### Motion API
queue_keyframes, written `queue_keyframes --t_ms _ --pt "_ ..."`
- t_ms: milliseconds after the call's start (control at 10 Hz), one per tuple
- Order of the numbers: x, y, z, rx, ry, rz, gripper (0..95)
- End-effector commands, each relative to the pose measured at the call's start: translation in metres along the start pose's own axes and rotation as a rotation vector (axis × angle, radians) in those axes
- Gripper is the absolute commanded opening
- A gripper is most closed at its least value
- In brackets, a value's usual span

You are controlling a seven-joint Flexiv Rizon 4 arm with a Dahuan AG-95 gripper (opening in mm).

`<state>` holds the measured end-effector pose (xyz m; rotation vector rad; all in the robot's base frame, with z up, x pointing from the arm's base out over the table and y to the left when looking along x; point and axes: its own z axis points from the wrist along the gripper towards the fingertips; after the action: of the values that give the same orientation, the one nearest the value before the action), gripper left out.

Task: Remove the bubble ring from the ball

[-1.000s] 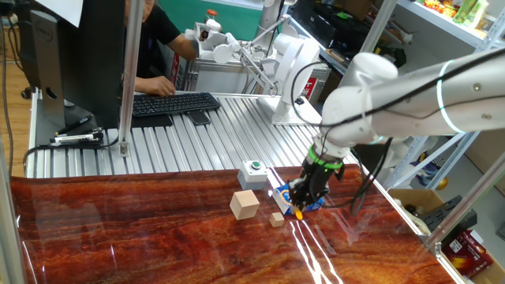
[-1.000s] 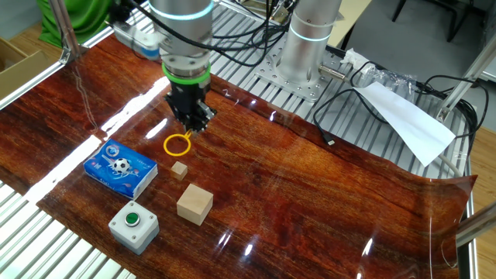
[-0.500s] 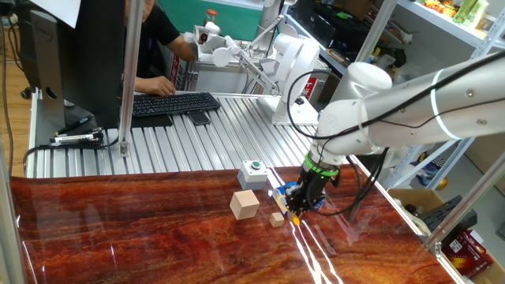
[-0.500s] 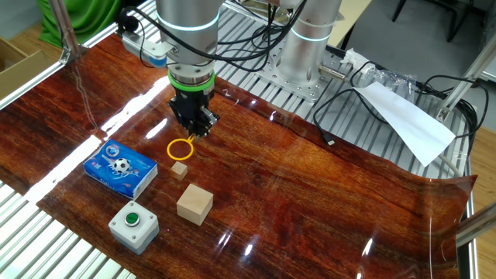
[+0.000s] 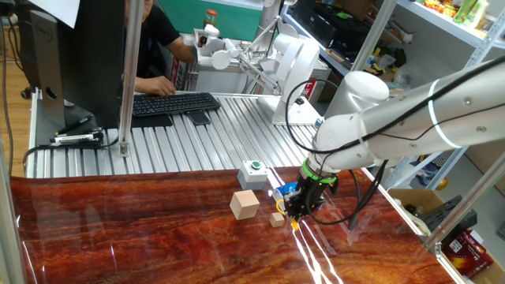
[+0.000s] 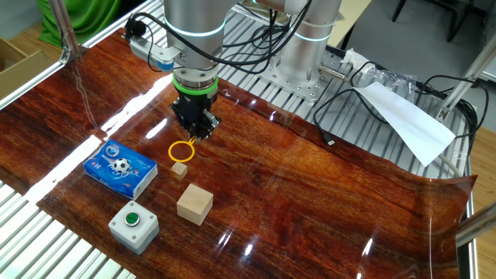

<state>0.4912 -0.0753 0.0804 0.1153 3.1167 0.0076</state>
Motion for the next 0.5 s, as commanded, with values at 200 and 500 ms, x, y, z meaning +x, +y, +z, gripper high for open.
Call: queue_keyframes --t_ms 200,500 --pt "-0.0001 0.0007 0.0051 -0.004 0.002 0.021 19.0" --pt "-0.0002 0.0008 0.0056 -0.006 0.004 0.05 57.0"
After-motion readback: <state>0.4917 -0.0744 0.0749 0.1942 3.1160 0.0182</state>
